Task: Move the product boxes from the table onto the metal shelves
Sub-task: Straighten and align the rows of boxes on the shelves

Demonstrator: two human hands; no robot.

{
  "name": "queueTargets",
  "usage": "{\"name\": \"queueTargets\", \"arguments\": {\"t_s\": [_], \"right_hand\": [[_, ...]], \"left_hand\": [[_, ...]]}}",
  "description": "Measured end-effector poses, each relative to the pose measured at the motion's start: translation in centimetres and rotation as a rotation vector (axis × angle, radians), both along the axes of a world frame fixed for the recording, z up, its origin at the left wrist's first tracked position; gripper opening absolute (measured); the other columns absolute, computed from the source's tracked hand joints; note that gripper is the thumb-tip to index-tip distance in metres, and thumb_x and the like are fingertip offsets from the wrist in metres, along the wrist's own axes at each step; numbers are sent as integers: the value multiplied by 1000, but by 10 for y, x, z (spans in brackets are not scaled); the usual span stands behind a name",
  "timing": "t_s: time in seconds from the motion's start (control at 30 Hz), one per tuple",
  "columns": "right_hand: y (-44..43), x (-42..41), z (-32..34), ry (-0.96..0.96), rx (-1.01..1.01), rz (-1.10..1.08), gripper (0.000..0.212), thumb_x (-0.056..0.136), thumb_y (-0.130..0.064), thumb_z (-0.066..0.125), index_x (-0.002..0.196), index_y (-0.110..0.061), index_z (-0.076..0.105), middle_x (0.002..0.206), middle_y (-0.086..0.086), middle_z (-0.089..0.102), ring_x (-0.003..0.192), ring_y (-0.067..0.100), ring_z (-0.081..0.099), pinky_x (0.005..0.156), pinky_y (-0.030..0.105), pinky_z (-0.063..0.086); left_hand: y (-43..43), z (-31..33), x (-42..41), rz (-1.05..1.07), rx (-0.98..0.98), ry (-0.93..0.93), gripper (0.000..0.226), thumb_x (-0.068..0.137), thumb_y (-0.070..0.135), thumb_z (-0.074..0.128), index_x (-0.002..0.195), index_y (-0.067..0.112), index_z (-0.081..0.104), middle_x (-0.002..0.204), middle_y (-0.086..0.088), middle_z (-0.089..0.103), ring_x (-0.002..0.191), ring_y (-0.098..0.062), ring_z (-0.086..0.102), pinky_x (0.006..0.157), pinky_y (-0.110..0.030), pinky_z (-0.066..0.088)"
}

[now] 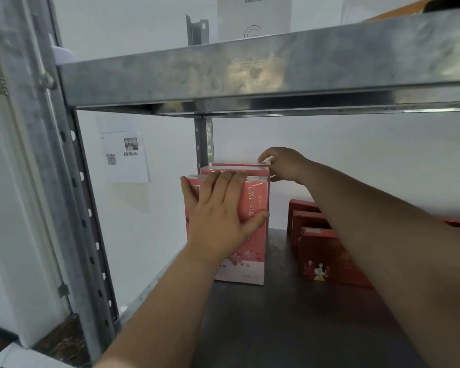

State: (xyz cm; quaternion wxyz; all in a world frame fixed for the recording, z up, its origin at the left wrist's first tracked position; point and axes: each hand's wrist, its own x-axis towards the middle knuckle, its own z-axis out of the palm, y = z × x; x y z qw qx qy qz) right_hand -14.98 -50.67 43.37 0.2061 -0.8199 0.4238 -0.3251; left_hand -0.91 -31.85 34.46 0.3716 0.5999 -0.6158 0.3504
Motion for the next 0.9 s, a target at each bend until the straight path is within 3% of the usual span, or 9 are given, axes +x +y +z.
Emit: {"name": "queueTargets", "arguments": {"t_s": [0.27,0.5,0.63,0.9], "right_hand": [[-4,-2,-5,-76,16,4,22,93,-8,66,112,-20,67,123,11,63,101,28,68,82,38,62],[-2,0,-7,-80,-10,11,26,93,-7,69,117,-16,66,121,10,63,94,25,69,71,28,61],[1,-2,-6,-69,-27,17,31,92,-12,73,122,-14,67,125,10,64,102,27,67,83,37,62],[5,-1,-5,-46,-59,16,38,90,-15,76,127,-12,66,131,10,63,106,23,63,76,27,59]], "left_hand": [[1,-1,-1,14,14,8,75,87,78,39,140,25,47,142,1,51,138,-25,38,116,-68,10],[1,-2,-1,19,21,18,75,87,77,42,141,27,45,144,3,50,139,-24,37,116,-67,10],[1,-2,-1,15,20,20,76,87,78,39,141,27,44,144,2,50,140,-25,37,116,-68,10],[1,-3,0,7,12,20,76,87,78,37,141,26,45,144,2,51,140,-25,38,115,-68,12]]}}
